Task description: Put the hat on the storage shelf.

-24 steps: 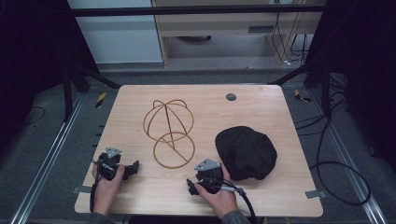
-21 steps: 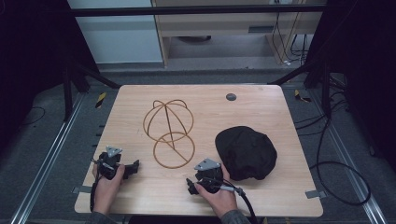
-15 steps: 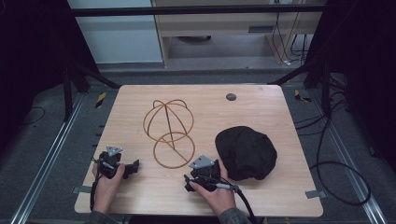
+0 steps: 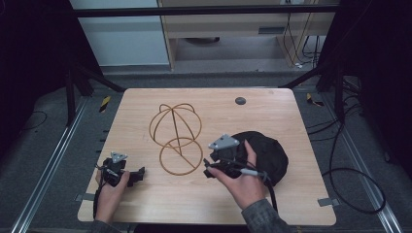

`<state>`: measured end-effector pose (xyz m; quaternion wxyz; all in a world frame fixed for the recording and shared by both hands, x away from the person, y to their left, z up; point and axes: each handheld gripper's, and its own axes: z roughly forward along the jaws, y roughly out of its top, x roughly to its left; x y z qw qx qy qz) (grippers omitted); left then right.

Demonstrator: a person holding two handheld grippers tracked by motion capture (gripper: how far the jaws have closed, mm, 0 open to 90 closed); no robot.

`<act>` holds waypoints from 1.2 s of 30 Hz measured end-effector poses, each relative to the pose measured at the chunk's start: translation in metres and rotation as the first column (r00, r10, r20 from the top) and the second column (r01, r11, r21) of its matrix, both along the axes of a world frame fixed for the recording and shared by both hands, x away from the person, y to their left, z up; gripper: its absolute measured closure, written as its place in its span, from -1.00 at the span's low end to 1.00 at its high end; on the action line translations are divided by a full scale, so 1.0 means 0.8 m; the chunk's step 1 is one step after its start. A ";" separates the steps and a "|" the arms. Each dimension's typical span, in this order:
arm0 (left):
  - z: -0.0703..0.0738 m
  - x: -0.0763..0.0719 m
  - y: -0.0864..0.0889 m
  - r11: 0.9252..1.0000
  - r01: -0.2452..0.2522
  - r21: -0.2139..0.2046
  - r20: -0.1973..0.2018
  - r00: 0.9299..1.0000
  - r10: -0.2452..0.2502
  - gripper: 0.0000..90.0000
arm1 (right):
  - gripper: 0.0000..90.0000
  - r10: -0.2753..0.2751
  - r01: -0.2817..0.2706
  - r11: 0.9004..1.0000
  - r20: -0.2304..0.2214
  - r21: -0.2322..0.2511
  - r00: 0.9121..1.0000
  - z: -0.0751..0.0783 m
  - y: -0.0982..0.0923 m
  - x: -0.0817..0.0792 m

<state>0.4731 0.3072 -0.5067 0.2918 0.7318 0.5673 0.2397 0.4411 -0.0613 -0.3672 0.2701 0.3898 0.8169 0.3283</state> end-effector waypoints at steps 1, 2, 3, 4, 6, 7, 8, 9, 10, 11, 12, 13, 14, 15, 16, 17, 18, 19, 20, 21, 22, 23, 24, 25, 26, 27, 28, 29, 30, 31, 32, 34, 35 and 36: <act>0.000 0.000 0.000 1.000 0.000 0.000 0.001 1.000 0.000 -1.00 | -0.72 -0.005 0.005 1.000 -0.010 0.015 1.000 0.007 -0.007 0.004; 0.000 0.000 0.000 1.000 0.000 0.001 0.000 1.000 0.000 -1.00 | -0.72 -0.011 0.011 1.000 -0.026 0.024 1.000 0.013 -0.015 0.008; 0.000 0.000 0.000 1.000 -0.001 0.001 0.000 1.000 0.001 -1.00 | -0.72 -0.022 0.023 0.999 -0.041 0.029 0.999 0.017 -0.023 0.012; 0.000 0.000 0.000 1.000 0.000 0.001 0.001 1.000 0.000 -1.00 | -0.72 -0.035 0.036 0.999 -0.052 0.021 0.998 0.021 -0.032 0.016; 0.000 -0.001 0.000 1.000 0.001 0.000 0.005 1.000 -0.001 -1.00 | -0.71 -0.066 0.067 0.998 -0.056 0.009 0.996 0.032 -0.054 0.019; -0.001 -0.001 0.000 1.000 0.001 -0.002 0.007 1.000 -0.001 -1.00 | -0.72 -0.072 0.073 0.997 -0.061 0.011 0.996 0.035 -0.061 0.020; -0.001 -0.001 0.000 1.000 0.001 -0.002 0.006 1.000 -0.001 -1.00 | -0.74 -0.076 0.077 0.997 -0.074 0.010 0.994 0.038 -0.071 0.022; 0.000 -0.001 0.000 1.000 0.003 0.000 0.003 1.000 -0.003 -1.00 | -0.74 -0.087 0.089 0.996 -0.092 0.013 0.992 0.040 -0.082 0.024; 0.000 0.000 0.000 1.000 0.005 -0.001 0.001 1.000 -0.005 -1.00 | -0.74 -0.104 0.106 0.994 -0.103 0.016 0.989 0.042 -0.093 0.026; 0.000 0.000 0.000 1.000 0.006 -0.001 0.000 1.000 -0.006 -1.00 | -0.74 -0.114 0.117 0.993 -0.112 0.017 0.987 0.042 -0.103 0.026; 0.000 0.000 0.000 1.000 0.007 0.000 -0.003 1.000 -0.007 -1.00 | -0.74 -0.120 0.124 0.992 -0.124 0.019 0.985 0.042 -0.113 0.026; 0.000 0.001 0.000 1.000 0.005 -0.001 -0.004 1.000 -0.005 -1.00 | -0.74 -0.125 0.130 0.991 -0.134 0.024 0.983 0.039 -0.123 0.025; 0.000 0.001 0.000 1.000 0.005 0.000 -0.003 1.000 -0.005 -1.00 | -0.75 -0.129 0.134 0.991 -0.153 0.024 0.980 0.036 -0.132 0.025; 0.000 0.001 0.000 1.000 0.005 0.000 -0.002 1.000 -0.005 -1.00 | -0.75 -0.139 0.144 0.989 -0.171 0.020 0.975 0.032 -0.140 0.024; 0.000 0.001 0.000 1.000 0.004 -0.002 -0.001 1.000 -0.004 -1.00 | -0.75 -0.143 0.149 0.988 -0.183 0.024 0.973 0.030 -0.148 0.022; 0.000 0.001 0.000 1.000 0.006 -0.001 0.001 1.000 -0.006 -1.00 | -0.74 -0.141 0.149 0.988 -0.192 0.027 0.971 0.027 -0.155 0.020; 0.000 0.000 0.000 1.000 0.005 -0.001 0.004 1.000 -0.005 -1.00 | -0.74 -0.142 0.152 0.988 -0.201 0.038 0.969 0.025 -0.161 0.017; -0.001 0.000 0.000 1.000 0.005 -0.002 0.009 1.000 -0.005 -1.00 | -0.74 -0.143 0.157 0.986 -0.217 0.051 0.966 0.022 -0.167 0.014; -0.002 -0.001 0.000 1.000 0.004 -0.004 0.014 1.000 -0.004 -1.00 | -0.74 -0.143 0.159 0.986 -0.233 0.052 0.962 0.018 -0.172 0.011; -0.002 -0.002 0.000 1.000 0.003 -0.004 0.016 1.000 -0.003 -1.00 | -0.74 -0.146 0.164 0.985 -0.247 0.053 0.958 0.013 -0.176 0.009; -0.002 -0.002 -0.001 1.000 0.004 -0.005 0.016 1.000 -0.004 -1.00 | -0.74 -0.150 0.169 0.984 -0.265 0.051 0.953 0.009 -0.178 0.008; -0.002 -0.003 -0.001 1.000 0.005 -0.004 0.016 1.000 -0.005 -1.00 | -0.74 -0.150 0.168 0.985 -0.271 0.044 0.951 0.004 -0.180 0.008; -0.002 -0.003 -0.001 1.000 0.005 -0.004 0.016 1.000 -0.005 -1.00 | -0.73 -0.153 0.171 0.984 -0.277 0.043 0.949 0.000 -0.182 0.008; -0.002 -0.003 -0.001 1.000 0.005 -0.004 0.016 1.000 -0.005 -1.00 | -0.73 -0.157 0.177 0.983 -0.278 0.049 0.948 -0.003 -0.183 0.008; -0.002 -0.003 -0.001 1.000 0.006 -0.005 0.016 1.000 -0.006 -1.00 | -0.72 -0.159 0.182 0.981 -0.284 0.059 0.945 -0.007 -0.185 0.009; -0.002 -0.002 -0.001 1.000 0.007 -0.005 0.016 1.000 -0.007 -1.00 | -0.72 -0.157 0.186 0.980 -0.295 0.071 0.942 -0.009 -0.185 0.011; -0.002 -0.002 -0.001 1.000 0.008 -0.005 0.016 1.000 -0.008 -1.00 | -0.71 -0.156 0.188 0.979 -0.301 0.078 0.941 -0.012 -0.185 0.013; -0.002 -0.002 -0.001 1.000 0.009 -0.004 0.016 1.000 -0.009 -1.00 | -0.70 -0.160 0.192 0.979 -0.305 0.076 0.939 -0.015 -0.186 0.015; -0.002 -0.002 -0.001 1.000 0.009 -0.005 0.016 1.000 -0.009 -1.00 | -0.67 -0.166 0.198 0.977 -0.311 0.073 0.936 -0.017 -0.186 0.017; -0.002 -0.002 -0.001 1.000 0.010 -0.004 0.016 1.000 -0.010 -1.00 | -0.65 -0.168 0.199 0.977 -0.316 0.070 0.934 -0.019 -0.186 0.019; -0.002 -0.002 -0.001 1.000 0.012 -0.005 0.016 1.000 -0.012 -1.00 | -0.65 -0.172 0.204 0.976 -0.318 0.071 0.932 -0.020 -0.186 0.021; -0.002 -0.002 -0.001 1.000 0.014 -0.005 0.016 1.000 -0.014 -1.00 | -0.61 -0.178 0.218 0.971 -0.312 0.096 0.933 -0.020 -0.187 0.024; -0.002 -0.002 -0.001 1.000 0.014 -0.005 0.016 1.000 -0.014 -1.00 | -0.61 -0.172 0.213 0.972 -0.314 0.102 0.934 -0.020 -0.186 0.025; -0.002 -0.002 -0.001 1.000 0.014 -0.005 0.016 1.000 -0.014 -1.00 | -0.62 -0.169 0.210 0.972 -0.317 0.101 0.933 -0.021 -0.184 0.025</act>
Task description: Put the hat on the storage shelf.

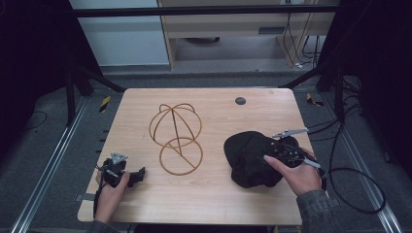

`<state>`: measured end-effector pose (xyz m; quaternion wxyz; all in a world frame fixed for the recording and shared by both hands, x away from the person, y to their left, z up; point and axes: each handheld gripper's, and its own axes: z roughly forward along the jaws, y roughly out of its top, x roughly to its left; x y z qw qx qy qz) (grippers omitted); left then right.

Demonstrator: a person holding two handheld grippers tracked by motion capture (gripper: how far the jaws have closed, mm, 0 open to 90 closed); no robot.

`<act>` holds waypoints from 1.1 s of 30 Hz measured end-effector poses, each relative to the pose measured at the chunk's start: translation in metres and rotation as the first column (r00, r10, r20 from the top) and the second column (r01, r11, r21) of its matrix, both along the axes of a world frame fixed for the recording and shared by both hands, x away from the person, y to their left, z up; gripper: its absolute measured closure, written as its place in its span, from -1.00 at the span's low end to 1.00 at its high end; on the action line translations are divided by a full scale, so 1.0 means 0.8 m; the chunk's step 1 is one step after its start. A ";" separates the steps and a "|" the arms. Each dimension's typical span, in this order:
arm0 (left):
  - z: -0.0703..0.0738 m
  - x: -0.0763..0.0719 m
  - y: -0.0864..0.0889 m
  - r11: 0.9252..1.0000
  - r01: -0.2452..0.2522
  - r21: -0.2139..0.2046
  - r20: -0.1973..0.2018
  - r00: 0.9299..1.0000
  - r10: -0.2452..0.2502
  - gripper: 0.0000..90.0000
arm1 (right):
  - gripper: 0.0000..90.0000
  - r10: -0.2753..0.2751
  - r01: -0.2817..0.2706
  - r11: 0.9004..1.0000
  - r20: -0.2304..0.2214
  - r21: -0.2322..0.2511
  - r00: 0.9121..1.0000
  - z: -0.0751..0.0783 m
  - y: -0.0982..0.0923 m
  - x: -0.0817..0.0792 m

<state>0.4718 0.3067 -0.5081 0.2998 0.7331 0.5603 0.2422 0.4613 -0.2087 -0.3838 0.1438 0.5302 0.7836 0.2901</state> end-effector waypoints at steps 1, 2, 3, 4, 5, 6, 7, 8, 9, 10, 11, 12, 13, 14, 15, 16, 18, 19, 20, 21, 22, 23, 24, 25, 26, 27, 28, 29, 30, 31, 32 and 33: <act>0.000 0.000 0.000 1.000 0.001 0.000 0.000 1.000 -0.001 -1.00 | -0.62 0.004 -0.004 1.000 -0.001 -0.008 1.000 -0.001 0.002 0.000; 0.000 0.000 0.000 1.000 0.001 0.000 0.000 1.000 -0.001 -1.00 | -0.63 0.008 -0.008 1.000 -0.002 -0.016 1.000 -0.002 0.004 0.001; 0.000 0.000 0.000 1.000 0.001 0.000 0.000 1.000 -0.001 -1.00 | -0.63 0.008 -0.008 1.000 -0.002 -0.016 1.000 -0.002 0.004 0.001; 0.000 0.000 0.000 1.000 0.001 0.000 0.000 1.000 -0.001 -1.00 | -0.65 0.009 -0.009 1.000 -0.004 -0.021 1.000 -0.005 0.006 0.001; 0.000 0.000 0.000 1.000 0.001 0.000 0.000 1.000 -0.001 -1.00 | -0.66 0.010 -0.010 1.000 -0.005 -0.025 1.000 -0.006 0.007 0.002; 0.000 0.000 -0.001 1.000 0.001 0.000 0.000 1.000 -0.001 -1.00 | -0.67 0.010 -0.010 0.999 -0.008 -0.035 1.000 -0.008 0.008 0.003; 0.000 0.000 -0.001 1.000 0.000 0.000 0.001 1.000 0.000 -1.00 | -0.68 0.006 -0.006 0.999 -0.011 -0.046 1.000 -0.011 0.009 0.004; 0.000 0.000 -0.001 1.000 0.000 0.000 0.001 1.000 0.000 -1.00 | -0.67 0.002 -0.003 0.999 -0.018 -0.055 1.000 -0.014 0.010 0.005; 0.000 0.000 -0.001 1.000 0.000 -0.001 0.001 1.000 0.000 -1.00 | -0.67 0.001 -0.002 0.998 -0.021 -0.055 1.000 -0.017 0.011 0.007; 0.000 0.000 -0.001 1.000 0.001 -0.001 0.001 1.000 -0.001 -1.00 | -0.66 -0.002 0.001 0.999 -0.026 -0.052 1.000 -0.019 0.011 0.008; 0.000 0.000 -0.001 1.000 0.003 -0.001 0.001 1.000 -0.003 -1.00 | -0.64 -0.002 0.001 0.999 -0.025 -0.053 1.000 -0.021 0.010 0.009; 0.000 0.000 -0.002 1.000 0.006 -0.001 0.000 1.000 -0.006 -1.00 | -0.63 -0.002 0.001 0.999 -0.027 -0.051 1.000 -0.022 0.010 0.010; 0.000 0.001 -0.002 1.000 0.008 -0.001 0.000 1.000 -0.008 -1.00 | -0.62 -0.005 0.004 0.999 -0.031 -0.052 1.000 -0.023 0.009 0.011; 0.000 0.001 -0.002 1.000 0.010 -0.001 0.000 1.000 -0.010 -1.00 | -0.59 -0.006 0.004 0.999 -0.034 -0.047 0.999 -0.024 0.009 0.012; 0.000 0.001 -0.002 1.000 0.011 -0.001 0.000 1.000 -0.011 -1.00 | -0.57 -0.004 0.002 0.999 -0.035 -0.046 0.999 -0.025 0.008 0.012; 0.000 0.001 -0.003 1.000 0.013 0.000 0.000 1.000 -0.013 -1.00 | -0.56 -0.003 0.002 0.999 -0.036 -0.042 0.999 -0.026 0.008 0.012; 0.000 0.001 -0.003 1.000 0.017 -0.001 0.000 1.000 -0.017 -1.00 | -0.50 0.001 -0.002 1.000 -0.042 -0.031 0.999 -0.027 0.005 0.013; 0.000 0.001 -0.004 1.000 0.019 -0.002 0.000 1.000 -0.019 -1.00 | -0.48 0.002 -0.003 1.000 -0.042 -0.023 0.999 -0.027 0.004 0.014; 0.000 0.001 -0.005 1.000 0.021 -0.002 -0.001 1.000 -0.021 -1.00 | -0.42 0.005 -0.006 1.000 -0.044 -0.014 0.999 -0.028 0.002 0.014; 0.000 0.001 -0.005 1.000 0.021 -0.002 -0.001 1.000 -0.021 -1.00 | -0.38 0.011 -0.011 1.000 -0.045 -0.009 0.999 -0.028 0.001 0.014; 0.000 0.001 -0.005 1.000 0.025 -0.001 -0.001 1.000 -0.025 -1.00 | -0.34 0.008 -0.008 1.000 -0.044 -0.008 0.999 -0.029 0.000 0.015; 0.000 0.001 -0.006 1.000 0.025 -0.001 -0.001 1.000 -0.025 -1.00 | -0.27 0.010 -0.010 1.000 -0.043 -0.004 0.999 -0.030 -0.001 0.014; 0.000 0.001 -0.005 1.000 0.025 -0.001 -0.001 1.000 -0.025 -1.00 | -0.21 0.010 -0.010 1.000 -0.041 -0.003 0.999 -0.031 -0.002 0.014; 0.000 0.001 -0.005 1.000 0.026 0.000 -0.001 1.000 -0.026 -1.00 | -0.14 0.008 -0.008 1.000 -0.044 0.005 0.999 -0.031 -0.003 0.014; 0.000 0.001 -0.005 1.000 0.026 -0.001 -0.001 1.000 -0.026 -1.00 | -0.06 0.010 -0.010 1.000 -0.043 0.008 0.999 -0.031 -0.005 0.014; 0.000 0.001 -0.006 1.000 0.026 -0.001 -0.001 1.000 -0.026 -1.00 | 0.01 0.010 -0.010 1.000 -0.042 0.009 0.999 -0.032 -0.006 0.014; 0.000 0.002 -0.006 1.000 0.027 -0.001 0.000 1.000 -0.027 -1.00 | 0.09 0.013 -0.013 1.000 -0.042 0.012 0.999 -0.032 -0.007 0.014; 0.000 0.002 -0.006 1.000 0.027 -0.001 0.000 1.000 -0.027 -1.00 | 0.18 0.016 -0.015 1.000 -0.044 0.020 0.999 -0.032 -0.007 0.013; 0.000 0.002 -0.006 1.000 0.029 0.000 -0.001 1.000 -0.029 -1.00 | 0.29 0.024 -0.022 0.999 -0.046 0.023 0.999 -0.032 -0.008 0.013; 0.000 0.002 -0.006 1.000 0.029 0.000 -0.001 1.000 -0.029 -1.00 | 0.38 0.028 -0.027 0.999 -0.046 0.024 0.999 -0.033 -0.009 0.013; 0.000 0.002 -0.006 1.000 0.029 0.000 -0.001 1.000 -0.029 -1.00 | 0.47 0.029 -0.028 0.999 -0.043 0.028 0.999 -0.034 -0.009 0.013; 0.000 0.002 -0.006 1.000 0.029 0.000 -0.001 1.000 -0.029 -1.00 | 0.58 0.030 -0.029 0.999 -0.045 0.027 0.999 -0.034 -0.009 0.013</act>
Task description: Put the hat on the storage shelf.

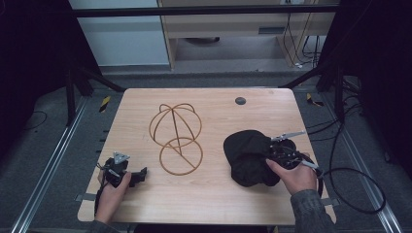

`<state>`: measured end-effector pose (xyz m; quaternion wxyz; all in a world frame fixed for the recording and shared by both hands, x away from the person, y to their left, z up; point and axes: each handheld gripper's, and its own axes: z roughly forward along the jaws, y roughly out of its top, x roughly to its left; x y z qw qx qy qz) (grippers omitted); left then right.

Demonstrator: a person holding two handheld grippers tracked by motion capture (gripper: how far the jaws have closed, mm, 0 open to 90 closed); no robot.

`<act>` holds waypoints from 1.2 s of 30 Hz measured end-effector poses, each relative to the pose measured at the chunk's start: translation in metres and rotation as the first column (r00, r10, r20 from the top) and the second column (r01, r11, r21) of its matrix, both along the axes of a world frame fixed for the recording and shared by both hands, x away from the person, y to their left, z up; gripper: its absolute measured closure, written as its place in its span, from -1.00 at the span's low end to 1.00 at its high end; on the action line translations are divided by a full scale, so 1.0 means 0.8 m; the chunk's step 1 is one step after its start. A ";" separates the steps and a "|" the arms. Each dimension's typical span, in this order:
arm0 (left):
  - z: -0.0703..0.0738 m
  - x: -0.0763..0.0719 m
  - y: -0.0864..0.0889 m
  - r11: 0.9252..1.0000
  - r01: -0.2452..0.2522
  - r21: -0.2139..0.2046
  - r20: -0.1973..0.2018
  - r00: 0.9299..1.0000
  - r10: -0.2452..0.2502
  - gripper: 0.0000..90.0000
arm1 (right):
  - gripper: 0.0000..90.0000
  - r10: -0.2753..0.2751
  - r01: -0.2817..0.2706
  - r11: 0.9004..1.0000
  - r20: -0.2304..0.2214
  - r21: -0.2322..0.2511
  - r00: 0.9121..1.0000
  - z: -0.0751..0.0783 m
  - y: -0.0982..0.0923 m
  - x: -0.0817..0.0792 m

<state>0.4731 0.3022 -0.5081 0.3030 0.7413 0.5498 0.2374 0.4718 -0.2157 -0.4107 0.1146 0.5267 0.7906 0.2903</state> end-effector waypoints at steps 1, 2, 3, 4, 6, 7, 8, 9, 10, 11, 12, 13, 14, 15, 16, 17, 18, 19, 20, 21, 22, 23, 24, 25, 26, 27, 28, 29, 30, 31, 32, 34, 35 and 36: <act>0.000 0.000 0.000 1.000 0.000 0.000 0.000 1.000 0.000 -1.00 | 0.65 0.005 -0.005 1.000 0.002 -0.001 1.000 0.000 -0.001 0.000; 0.000 0.000 0.000 1.000 0.000 0.000 0.000 1.000 0.000 -1.00 | 0.70 0.007 -0.007 1.000 0.003 -0.001 1.000 0.001 -0.001 0.001; 0.000 0.000 0.000 1.000 0.000 0.000 0.000 1.000 0.000 -1.00 | 0.74 0.008 -0.008 1.000 0.004 0.004 1.000 0.002 -0.002 0.001; 0.000 0.000 0.000 1.000 0.000 0.000 0.000 1.000 0.000 -1.00 | 0.78 0.009 -0.009 1.000 0.007 0.003 1.000 0.003 -0.002 0.002; 0.000 0.000 0.000 1.000 0.001 0.000 0.000 1.000 -0.001 -1.00 | 0.84 0.012 -0.012 1.000 0.000 0.009 1.000 0.005 -0.002 0.003; 0.000 0.000 0.000 1.000 0.001 0.000 0.000 1.000 -0.001 -1.00 | 0.86 0.017 -0.017 1.000 -0.003 0.008 1.000 0.006 -0.003 0.004; 0.000 0.000 0.000 1.000 0.001 0.000 0.000 1.000 -0.001 -1.00 | 0.87 0.019 -0.019 1.000 -0.003 0.009 1.000 0.007 -0.003 0.005; 0.000 0.000 0.000 1.000 0.002 0.000 0.000 1.000 -0.002 -1.00 | 0.88 0.022 -0.022 1.000 -0.003 0.005 1.000 0.008 -0.004 0.006; 0.000 0.000 0.000 1.000 0.002 0.000 0.000 1.000 -0.002 -1.00 | 0.89 0.021 -0.021 1.000 -0.002 0.004 1.000 0.009 -0.004 0.007; 0.000 0.000 0.000 1.000 0.002 0.000 0.000 1.000 -0.002 -1.00 | 0.90 0.015 -0.015 1.000 -0.001 0.009 1.000 0.011 -0.005 0.007; 0.000 0.000 0.000 1.000 0.002 0.000 0.000 1.000 -0.002 -1.00 | 0.90 0.010 -0.010 1.000 -0.001 0.013 1.000 0.012 -0.005 0.008; 0.000 0.000 0.000 1.000 0.002 0.000 0.000 1.000 -0.002 -1.00 | 0.91 0.009 -0.009 1.000 -0.004 0.016 1.000 0.013 -0.006 0.009; 0.000 0.000 0.000 1.000 0.001 0.000 0.000 1.000 -0.001 -1.00 | 0.91 0.005 -0.005 1.000 -0.005 0.017 1.000 0.014 -0.007 0.009; 0.000 0.000 0.000 1.000 0.002 0.001 0.002 1.000 -0.002 -1.00 | 0.91 0.006 -0.006 1.000 -0.009 0.021 1.000 0.014 -0.007 0.010; 0.000 0.000 0.000 1.000 0.003 0.001 0.002 1.000 -0.003 -1.00 | 0.91 0.005 -0.005 1.000 -0.010 0.020 1.000 0.015 -0.008 0.011; 0.000 0.000 0.000 1.000 0.003 0.001 0.002 1.000 -0.003 -1.00 | 0.91 0.006 -0.006 1.000 -0.012 0.022 1.000 0.017 -0.009 0.012; 0.000 0.000 0.000 1.000 0.003 0.001 0.002 1.000 -0.003 -1.00 | 0.92 0.004 -0.003 1.000 -0.014 0.027 1.000 0.019 -0.009 0.012; 0.000 0.000 0.000 1.000 0.003 0.001 0.001 1.000 -0.003 -1.00 | 0.92 0.005 -0.005 1.000 -0.012 0.029 1.000 0.022 -0.009 0.012; 0.000 0.000 0.000 1.000 0.003 0.001 0.002 1.000 -0.003 -1.00 | 0.92 0.007 -0.007 1.000 -0.009 0.031 1.000 0.026 -0.009 0.012; 0.000 0.000 0.000 1.000 0.003 0.001 0.001 1.000 -0.003 -1.00 | 0.92 0.007 -0.007 0.999 -0.005 0.037 1.000 0.030 -0.009 0.013; 0.000 0.000 0.000 1.000 0.003 0.001 0.002 1.000 -0.003 -1.00 | 0.92 0.011 -0.011 0.999 -0.001 0.042 1.000 0.034 -0.009 0.013; 0.000 0.000 0.000 1.000 0.003 0.001 0.002 1.000 -0.003 -1.00 | 0.92 0.011 -0.011 0.999 0.004 0.043 1.000 0.038 -0.009 0.014; 0.000 0.000 0.000 1.000 0.001 0.001 0.003 1.000 -0.001 -1.00 | 0.92 0.011 -0.011 0.999 0.008 0.042 1.000 0.042 -0.009 0.015; 0.000 -0.001 -0.001 1.000 -0.003 0.000 0.003 1.000 0.003 -1.00 | 0.92 0.008 -0.008 0.999 0.009 0.044 1.000 0.046 -0.009 0.017; 0.000 -0.001 -0.001 1.000 -0.004 0.000 0.003 1.000 0.004 -1.00 | 0.92 0.005 -0.005 0.999 0.011 0.045 1.000 0.049 -0.009 0.019; 0.000 -0.002 -0.001 1.000 -0.004 0.001 0.002 1.000 0.004 -1.00 | 0.92 0.002 -0.003 0.999 0.013 0.044 1.000 0.052 -0.010 0.020; 0.000 -0.003 -0.001 1.000 -0.003 0.001 0.002 1.000 0.003 -1.00 | 0.92 -0.005 0.004 0.999 0.015 0.046 1.000 0.055 -0.010 0.021; 0.000 -0.003 -0.001 1.000 -0.001 0.001 0.001 1.000 0.001 -1.00 | 0.92 -0.010 0.009 0.999 0.018 0.048 1.000 0.058 -0.009 0.022; 0.000 -0.003 -0.001 1.000 -0.001 0.001 0.001 1.000 0.001 -1.00 | 0.92 -0.013 0.012 0.999 0.022 0.046 1.000 0.061 -0.009 0.023; 0.000 -0.003 -0.001 1.000 -0.001 0.001 0.001 1.000 0.001 -1.00 | 0.92 -0.017 0.016 0.999 0.022 0.048 1.000 0.065 -0.008 0.023; 0.000 -0.003 -0.001 1.000 -0.005 0.000 0.001 1.000 0.005 -1.00 | 0.92 -0.021 0.019 0.999 0.026 0.048 0.999 0.069 -0.008 0.024; 0.000 -0.005 -0.003 1.000 -0.030 0.002 0.004 1.000 0.030 -1.00 | 0.92 -0.026 0.025 0.999 0.030 0.045 0.999 0.077 -0.007 0.025; 0.000 -0.007 -0.004 0.999 -0.038 0.001 0.003 0.999 0.038 -1.00 | 0.92 -0.029 0.027 0.999 0.036 0.041 0.999 0.082 -0.006 0.027; 0.000 -0.008 -0.005 0.999 -0.039 0.000 0.004 0.999 0.039 -1.00 | 0.92 -0.036 0.034 0.999 0.040 0.042 0.999 0.085 -0.006 0.029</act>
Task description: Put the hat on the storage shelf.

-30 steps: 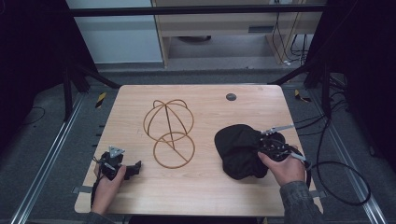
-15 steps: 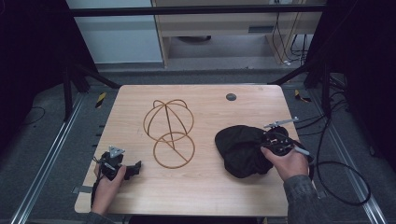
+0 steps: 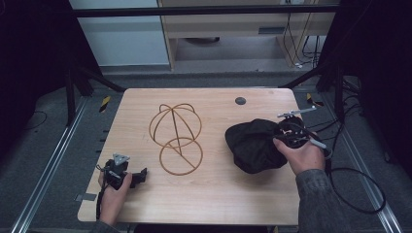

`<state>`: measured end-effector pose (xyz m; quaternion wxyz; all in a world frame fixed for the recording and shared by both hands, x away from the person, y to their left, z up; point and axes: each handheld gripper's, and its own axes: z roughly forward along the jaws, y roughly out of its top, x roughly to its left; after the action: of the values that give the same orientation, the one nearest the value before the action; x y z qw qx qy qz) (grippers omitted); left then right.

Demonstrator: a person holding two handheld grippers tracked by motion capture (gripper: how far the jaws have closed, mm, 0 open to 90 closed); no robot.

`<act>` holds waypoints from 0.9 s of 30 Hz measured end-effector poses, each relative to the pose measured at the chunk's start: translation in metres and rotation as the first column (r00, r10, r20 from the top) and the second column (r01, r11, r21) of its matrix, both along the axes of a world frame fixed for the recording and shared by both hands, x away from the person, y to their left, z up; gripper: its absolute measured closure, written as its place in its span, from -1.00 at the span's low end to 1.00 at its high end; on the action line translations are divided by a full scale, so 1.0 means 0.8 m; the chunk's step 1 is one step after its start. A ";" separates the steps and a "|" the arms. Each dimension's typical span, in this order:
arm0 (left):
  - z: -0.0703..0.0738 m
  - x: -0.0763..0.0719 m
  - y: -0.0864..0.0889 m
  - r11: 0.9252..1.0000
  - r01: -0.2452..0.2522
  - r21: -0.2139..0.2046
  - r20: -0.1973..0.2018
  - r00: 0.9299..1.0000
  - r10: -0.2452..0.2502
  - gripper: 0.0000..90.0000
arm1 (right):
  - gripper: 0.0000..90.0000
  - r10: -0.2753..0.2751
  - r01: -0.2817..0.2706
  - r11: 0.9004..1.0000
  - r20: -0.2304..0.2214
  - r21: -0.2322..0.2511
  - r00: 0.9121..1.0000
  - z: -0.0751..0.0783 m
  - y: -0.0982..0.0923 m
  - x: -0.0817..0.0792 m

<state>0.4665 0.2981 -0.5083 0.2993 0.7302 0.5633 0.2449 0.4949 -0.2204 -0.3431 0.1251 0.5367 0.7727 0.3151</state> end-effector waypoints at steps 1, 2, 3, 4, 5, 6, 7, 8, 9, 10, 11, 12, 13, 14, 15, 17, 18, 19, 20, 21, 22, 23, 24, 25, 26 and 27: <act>0.000 -0.001 0.000 1.000 0.000 0.000 0.000 1.000 0.000 -1.00 | 0.92 -0.009 0.009 1.000 0.002 0.004 1.000 0.002 0.001 0.002; 0.000 0.000 0.000 1.000 0.001 -0.001 -0.001 1.000 -0.001 -1.00 | 0.92 -0.014 0.014 1.000 0.003 0.006 1.000 0.002 0.002 0.004; 0.000 0.000 0.000 1.000 0.001 -0.002 -0.001 1.000 -0.001 -1.00 | 0.92 -0.020 0.020 1.000 0.005 0.009 1.000 0.003 0.003 0.006; 0.000 0.000 0.000 1.000 0.001 -0.002 -0.001 1.000 -0.001 -1.00 | 0.92 -0.027 0.026 1.000 0.005 0.015 1.000 0.003 0.005 0.007; 0.000 0.000 0.000 1.000 0.001 -0.002 -0.002 1.000 -0.001 -1.00 | 0.92 -0.028 0.028 0.999 0.007 0.016 1.000 0.004 0.007 0.008; 0.000 0.000 0.000 1.000 0.000 -0.003 -0.001 1.000 0.000 -1.00 | 0.92 -0.033 0.032 0.999 0.009 0.018 0.999 0.006 0.009 0.009; 0.000 0.000 0.000 1.000 0.000 -0.003 -0.002 1.000 0.000 -1.00 | 0.92 -0.038 0.038 0.999 0.012 0.020 0.999 0.008 0.012 0.010; 0.000 0.001 0.000 1.000 0.001 -0.003 -0.002 1.000 -0.001 -1.00 | 0.92 -0.042 0.042 0.999 0.014 0.024 0.999 0.010 0.014 0.010; 0.000 0.001 0.000 1.000 0.001 -0.005 0.000 1.000 -0.001 -1.00 | 0.92 -0.043 0.043 0.999 0.020 0.015 0.999 0.013 0.017 0.012; 0.000 0.002 0.001 1.000 0.003 -0.005 -0.001 1.000 -0.003 -1.00 | 0.92 -0.047 0.047 0.999 0.025 0.013 0.999 0.016 0.020 0.013; 0.000 0.003 0.001 1.000 0.004 -0.005 0.000 1.000 -0.004 -1.00 | 0.92 -0.049 0.049 0.999 0.033 0.013 0.998 0.019 0.022 0.013; 0.000 0.003 0.001 1.000 0.004 -0.005 0.000 1.000 -0.004 -1.00 | 0.92 -0.053 0.052 0.999 0.042 0.015 0.998 0.024 0.023 0.013; 0.000 0.003 0.002 1.000 0.004 -0.004 0.000 1.000 -0.004 -1.00 | 0.92 -0.057 0.056 0.998 0.052 0.021 0.997 0.028 0.024 0.012; 0.000 0.003 0.002 1.000 0.005 -0.004 0.000 1.000 -0.005 -1.00 | 0.92 -0.060 0.059 0.998 0.059 0.030 0.996 0.032 0.024 0.012; 0.000 0.003 0.002 1.000 0.006 -0.005 0.000 1.000 -0.006 -1.00 | 0.92 -0.060 0.058 0.998 0.065 0.032 0.996 0.036 0.024 0.012; 0.000 0.002 0.002 1.000 0.010 -0.004 0.000 1.000 -0.010 -1.00 | 0.92 -0.064 0.062 0.998 0.073 0.029 0.995 0.045 0.023 0.013; 0.000 0.002 0.002 1.000 0.010 -0.004 0.000 1.000 -0.010 -1.00 | 0.92 -0.067 0.065 0.998 0.078 0.026 0.995 0.050 0.023 0.013; 0.000 0.002 0.002 1.000 0.008 -0.004 0.000 1.000 -0.008 -1.00 | 0.92 -0.066 0.064 0.998 0.087 0.023 0.994 0.054 0.024 0.013; 0.000 0.003 0.001 1.000 0.004 -0.004 -0.001 1.000 -0.004 -1.00 | 0.92 -0.066 0.064 0.998 0.096 0.027 0.993 0.059 0.024 0.013; 0.000 0.003 0.001 1.000 -0.002 -0.004 -0.001 1.000 0.002 -1.00 | 0.92 -0.064 0.061 0.997 0.106 0.037 0.992 0.064 0.024 0.012; 0.000 0.005 0.000 1.000 -0.004 -0.005 -0.001 1.000 0.004 -1.00 | 0.92 -0.063 0.058 0.997 0.116 0.048 0.991 0.070 0.024 0.012; 0.000 0.005 0.000 1.000 -0.003 -0.005 -0.001 1.000 0.003 -1.00 | 0.92 -0.063 0.055 0.997 0.124 0.061 0.990 0.075 0.024 0.012; 0.000 0.006 0.000 1.000 -0.002 -0.004 -0.003 1.000 0.002 -1.00 | 0.92 -0.061 0.052 0.996 0.133 0.073 0.989 0.080 0.025 0.012; 0.000 0.006 0.000 1.000 -0.002 -0.004 -0.003 1.000 0.002 -1.00 | 0.92 -0.059 0.048 0.996 0.144 0.080 0.988 0.086 0.026 0.011; 0.000 0.006 0.000 1.000 -0.001 -0.004 -0.003 1.000 0.001 -1.00 | 0.92 -0.061 0.048 0.995 0.156 0.084 0.986 0.092 0.028 0.010; 0.000 0.006 0.000 1.000 0.000 -0.004 -0.003 1.000 0.000 -1.00 | 0.92 -0.057 0.042 0.995 0.173 0.086 0.983 0.097 0.030 0.009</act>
<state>0.4710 0.2981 -0.5081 0.2998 0.7299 0.5643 0.2427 0.5025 -0.1965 -0.2651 0.1781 0.5307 0.7315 0.3893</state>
